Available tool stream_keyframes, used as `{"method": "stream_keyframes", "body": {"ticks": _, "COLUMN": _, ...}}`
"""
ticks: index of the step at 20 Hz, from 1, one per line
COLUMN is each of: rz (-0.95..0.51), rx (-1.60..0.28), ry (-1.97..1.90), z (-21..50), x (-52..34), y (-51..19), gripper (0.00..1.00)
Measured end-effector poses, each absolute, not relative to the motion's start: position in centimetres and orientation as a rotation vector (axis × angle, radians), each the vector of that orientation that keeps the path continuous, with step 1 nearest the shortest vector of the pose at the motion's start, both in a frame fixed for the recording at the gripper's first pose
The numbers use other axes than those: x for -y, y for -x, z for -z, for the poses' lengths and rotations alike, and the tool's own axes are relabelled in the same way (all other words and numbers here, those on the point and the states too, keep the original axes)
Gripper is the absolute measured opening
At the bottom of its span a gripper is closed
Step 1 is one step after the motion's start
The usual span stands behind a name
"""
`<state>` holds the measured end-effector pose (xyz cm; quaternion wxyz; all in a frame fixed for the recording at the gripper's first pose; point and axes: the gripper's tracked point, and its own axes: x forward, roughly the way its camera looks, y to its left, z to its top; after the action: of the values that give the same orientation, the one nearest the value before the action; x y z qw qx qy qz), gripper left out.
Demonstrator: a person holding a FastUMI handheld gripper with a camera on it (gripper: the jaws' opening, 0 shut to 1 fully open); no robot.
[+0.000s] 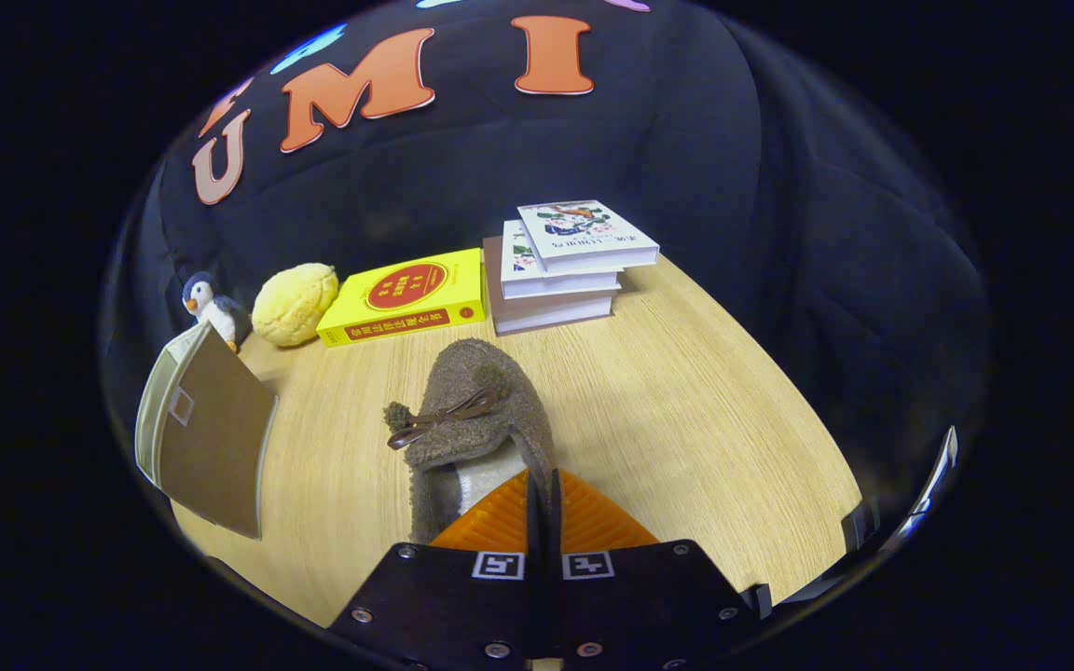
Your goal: Open the storage box then place both shoes into the box .Put the left shoe in first, then the right shoe, with the right side of both shoes facing outward in a uniform manner.
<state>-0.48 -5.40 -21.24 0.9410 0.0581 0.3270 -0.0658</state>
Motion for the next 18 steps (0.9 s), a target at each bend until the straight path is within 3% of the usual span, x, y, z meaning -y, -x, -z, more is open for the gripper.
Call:
{"method": "stream_keyframes", "body": {"ticks": 8, "rz": 0.132, "rx": -0.585, "ry": -0.157, "z": 14.3, "x": -4.6, "y": 0.6, "gripper": 0.01}}
{"method": "stream_keyframes", "body": {"ticks": 18, "rz": 0.03, "rx": -0.493, "ry": -0.247, "z": 7.4, "x": -21.3, "y": 1.1, "gripper": 0.01}}
